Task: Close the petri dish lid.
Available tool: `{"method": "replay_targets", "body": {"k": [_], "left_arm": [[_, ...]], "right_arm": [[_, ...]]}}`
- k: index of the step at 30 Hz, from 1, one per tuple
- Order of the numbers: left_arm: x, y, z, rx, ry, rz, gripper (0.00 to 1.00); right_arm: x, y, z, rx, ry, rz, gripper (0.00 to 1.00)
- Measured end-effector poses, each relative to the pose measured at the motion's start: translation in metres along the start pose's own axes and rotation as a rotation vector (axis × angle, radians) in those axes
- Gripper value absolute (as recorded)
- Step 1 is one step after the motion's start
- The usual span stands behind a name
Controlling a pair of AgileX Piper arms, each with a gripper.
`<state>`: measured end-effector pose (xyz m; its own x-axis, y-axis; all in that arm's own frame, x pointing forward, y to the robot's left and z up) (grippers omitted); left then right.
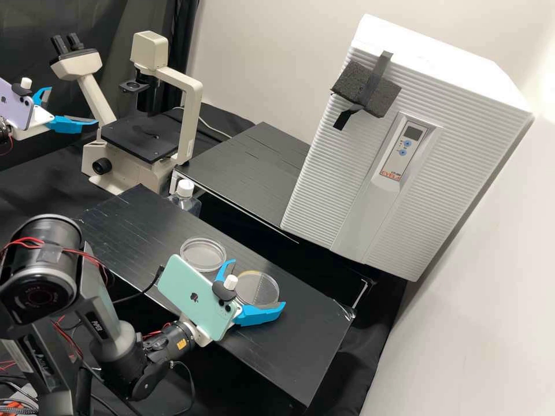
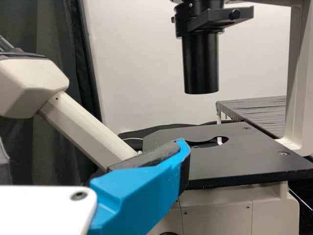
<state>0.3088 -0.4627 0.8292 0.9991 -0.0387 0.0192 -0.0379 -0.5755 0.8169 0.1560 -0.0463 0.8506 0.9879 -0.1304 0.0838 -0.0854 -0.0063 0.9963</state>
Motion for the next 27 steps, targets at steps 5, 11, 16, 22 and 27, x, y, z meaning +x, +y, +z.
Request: {"method": "replay_targets", "body": {"k": [5, 11, 16, 22, 27], "left_arm": [[0.0, 0.0, 0.0, 0.0, 0.0, 0.0, 1.0], [0.0, 0.0, 0.0, 0.0, 0.0, 0.0, 1.0], [0.0, 0.0, 0.0, 0.0, 0.0, 0.0, 1.0], [0.0, 0.0, 0.0, 0.0, 0.0, 0.0, 1.0], [0.0, 0.0, 0.0, 0.0, 0.0, 0.0, 1.0]], "right_arm": [[0.0001, 0.0001, -0.0001, 0.001, -0.001, 0.002, 0.0], [0.0002, -0.0001, 0.0002, 0.003, -0.002, 0.001, 0.0], [0.001, -0.0008, 0.0009, 0.008, -0.004, 0.0, 0.0], [0.0012, -0.0009, 0.0005, 0.004, -0.002, 0.002, 0.0], [0.0012, -0.0009, 0.0005, 0.004, -0.002, 0.002, 0.0]]}}
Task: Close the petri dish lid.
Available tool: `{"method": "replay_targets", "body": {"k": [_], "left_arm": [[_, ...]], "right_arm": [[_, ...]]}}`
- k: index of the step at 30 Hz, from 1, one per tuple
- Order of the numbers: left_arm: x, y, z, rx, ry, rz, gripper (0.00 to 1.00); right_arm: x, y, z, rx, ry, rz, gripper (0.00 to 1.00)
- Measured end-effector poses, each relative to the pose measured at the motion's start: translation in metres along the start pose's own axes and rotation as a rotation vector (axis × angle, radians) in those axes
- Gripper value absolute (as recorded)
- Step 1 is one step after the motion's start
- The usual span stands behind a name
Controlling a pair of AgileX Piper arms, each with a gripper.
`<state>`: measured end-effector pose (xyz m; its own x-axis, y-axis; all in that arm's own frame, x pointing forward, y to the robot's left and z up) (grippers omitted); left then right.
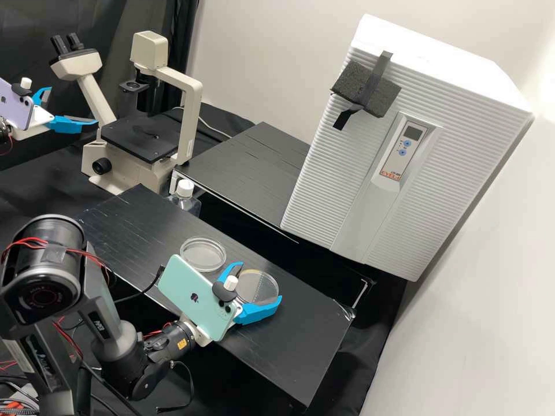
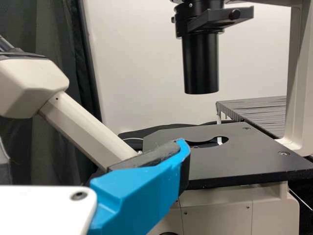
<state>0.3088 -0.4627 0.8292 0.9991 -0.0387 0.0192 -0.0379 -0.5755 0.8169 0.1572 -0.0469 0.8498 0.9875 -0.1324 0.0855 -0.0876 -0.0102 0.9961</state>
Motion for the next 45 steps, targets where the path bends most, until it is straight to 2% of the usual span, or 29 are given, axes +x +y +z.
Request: {"method": "replay_targets", "body": {"k": [6, 15, 21, 23, 26, 31, 33, 36, 38, 40, 44, 45], "left_arm": [[0.0, 0.0, 0.0, 0.0, 0.0, 0.0, 1.0], [0.0, 0.0, 0.0, 0.0, 0.0, 0.0, 1.0], [0.0, 0.0, 0.0, 0.0, 0.0, 0.0, 1.0], [0.0, 0.0, 0.0, 0.0, 0.0, 0.0, 1.0], [0.0, 0.0, 0.0, 0.0, 0.0, 0.0, 1.0], [0.0, 0.0, 0.0, 0.0, 0.0, 0.0, 1.0], [0.0, 0.0, 0.0, 0.0, 0.0, 0.0, 1.0], [0.0, 0.0, 0.0, 0.0, 0.0, 0.0, 1.0], [0.0, 0.0, 0.0, 0.0, 0.0, 0.0, 1.0], [0.0, 0.0, 0.0, 0.0, 0.0, 0.0, 1.0], [0.0, 0.0, 0.0, 0.0, 0.0, 0.0, 1.0], [0.0, 0.0, 0.0, 0.0, 0.0, 0.0, 1.0]], "right_arm": [[-0.002, 0.004, -0.001, 0.008, 0.002, 0.022, 0.0], [-0.011, 0.016, -0.012, 0.072, 0.032, 0.091, 0.0], [-0.018, 0.019, -0.025, 0.1, 0.095, 0.096, 0.0], [-0.021, 0.019, -0.031, 0.091, 0.128, 0.087, 0.0], [-0.024, 0.016, -0.044, 0.048, 0.195, 0.058, 0.0], [-0.027, 0.004, -0.059, -0.009, 0.296, -0.037, 0.0], [-0.027, -0.001, -0.063, -0.019, 0.326, -0.074, 0.0], [-0.026, -0.011, -0.071, -0.009, 0.363, -0.145, 0.0], [-0.024, -0.018, -0.077, 0.014, 0.366, -0.185, 0.0], [-0.024, -0.022, -0.081, 0.035, 0.366, -0.185, 0.0], [-0.022, -0.029, -0.09, 0.029, 0.375, -0.173, 0.0], [-0.021, -0.029, -0.091, 0.037, 0.369, -0.157, 0.0]]}}
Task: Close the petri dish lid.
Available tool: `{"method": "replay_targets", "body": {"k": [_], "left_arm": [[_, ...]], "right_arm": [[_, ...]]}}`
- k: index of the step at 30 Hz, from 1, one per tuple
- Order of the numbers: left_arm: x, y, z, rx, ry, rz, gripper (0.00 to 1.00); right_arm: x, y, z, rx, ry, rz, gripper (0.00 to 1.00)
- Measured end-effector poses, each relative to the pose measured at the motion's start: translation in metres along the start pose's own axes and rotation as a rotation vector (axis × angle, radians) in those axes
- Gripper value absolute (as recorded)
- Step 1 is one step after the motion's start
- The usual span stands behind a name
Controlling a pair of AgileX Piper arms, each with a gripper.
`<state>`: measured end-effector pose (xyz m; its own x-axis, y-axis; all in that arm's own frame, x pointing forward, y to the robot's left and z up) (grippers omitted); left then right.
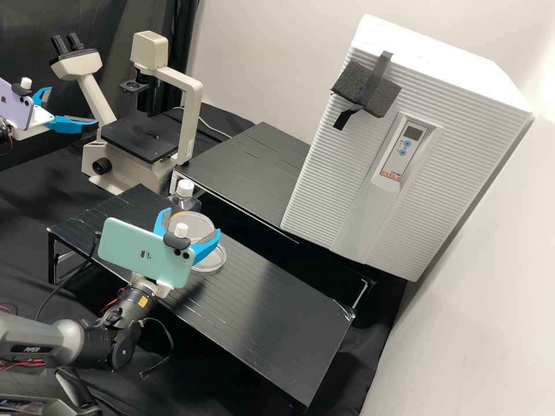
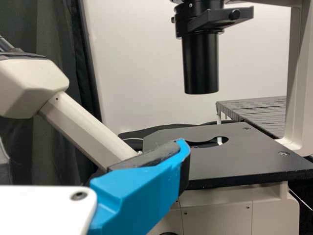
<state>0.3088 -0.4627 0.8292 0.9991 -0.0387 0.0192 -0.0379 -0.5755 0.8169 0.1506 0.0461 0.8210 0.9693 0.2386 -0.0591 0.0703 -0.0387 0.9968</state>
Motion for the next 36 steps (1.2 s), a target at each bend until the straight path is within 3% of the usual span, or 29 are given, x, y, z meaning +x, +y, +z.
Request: {"method": "replay_targets", "body": {"k": [2, 7, 14, 18, 24, 36], "left_arm": [[0.0, 0.0, 0.0, 0.0, 0.0, 0.0, 1.0], [0.0, 0.0, 0.0, 0.0, 0.0, 0.0, 1.0], [0.0, 0.0, 0.0, 0.0, 0.0, 0.0, 1.0], [0.0, 0.0, 0.0, 0.0, 0.0, 0.0, 1.0], [0.0, 0.0, 0.0, 0.0, 0.0, 0.0, 1.0], [0.0, 0.0, 0.0, 0.0, 0.0, 0.0, 1.0]], "right_arm": [[0.003, -0.005, -0.003, -0.009, 0.006, 0.001, 0.0], [0.01, -0.014, 0.0, -0.008, -0.064, 0.018, 0.0], [0.02, -0.028, 0.007, -0.033, -0.127, 0.047, 0.0], [0.021, -0.028, 0.012, -0.023, -0.161, 0.08, 0.0], [0.021, -0.026, 0.014, -0.017, -0.175, 0.099, 0.0], [0.023, -0.027, 0.021, -0.041, -0.205, 0.115, 0.0]]}}
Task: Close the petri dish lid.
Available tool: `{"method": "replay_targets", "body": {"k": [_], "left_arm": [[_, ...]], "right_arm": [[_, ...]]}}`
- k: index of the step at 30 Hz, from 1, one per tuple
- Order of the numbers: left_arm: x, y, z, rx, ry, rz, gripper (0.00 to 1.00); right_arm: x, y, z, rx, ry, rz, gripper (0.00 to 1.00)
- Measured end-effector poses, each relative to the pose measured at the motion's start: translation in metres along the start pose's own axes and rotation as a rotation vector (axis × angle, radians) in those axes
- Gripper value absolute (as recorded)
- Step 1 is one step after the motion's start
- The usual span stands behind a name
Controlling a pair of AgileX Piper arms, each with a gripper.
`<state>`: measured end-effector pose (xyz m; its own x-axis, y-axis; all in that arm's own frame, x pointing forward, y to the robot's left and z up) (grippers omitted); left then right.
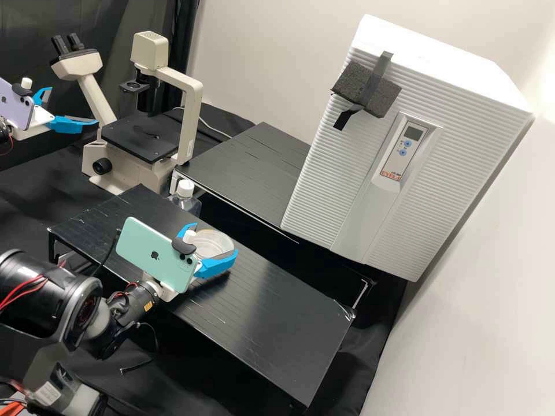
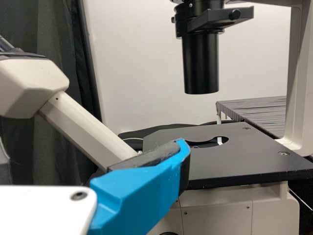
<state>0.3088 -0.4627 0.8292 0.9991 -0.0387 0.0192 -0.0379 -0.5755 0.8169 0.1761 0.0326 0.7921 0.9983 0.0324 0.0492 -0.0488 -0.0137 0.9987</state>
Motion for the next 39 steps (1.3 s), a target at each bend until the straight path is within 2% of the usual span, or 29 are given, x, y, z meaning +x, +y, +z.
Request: {"method": "replay_targets", "body": {"k": [14, 26, 32, 39], "left_arm": [[0.0, 0.0, 0.0, 0.0, 0.0, 0.0, 1.0], [0.0, 0.0, 0.0, 0.0, 0.0, 0.0, 1.0], [0.0, 0.0, 0.0, 0.0, 0.0, 0.0, 1.0], [0.0, 0.0, 0.0, 0.0, 0.0, 0.0, 1.0]], "right_arm": [[0.0024, 0.0043, 0.005, -0.039, 0.006, 0.006, 0.0], [-0.0016, 0.0092, 0.0007, 0.005, 0.073, -0.067, 0.0], [0.0002, 0.0058, 0.0034, 0.004, 0.061, -0.084, 0.0], [0.0028, 0.005, 0.0055, 0.012, 0.062, -0.062, 0.0]]}}
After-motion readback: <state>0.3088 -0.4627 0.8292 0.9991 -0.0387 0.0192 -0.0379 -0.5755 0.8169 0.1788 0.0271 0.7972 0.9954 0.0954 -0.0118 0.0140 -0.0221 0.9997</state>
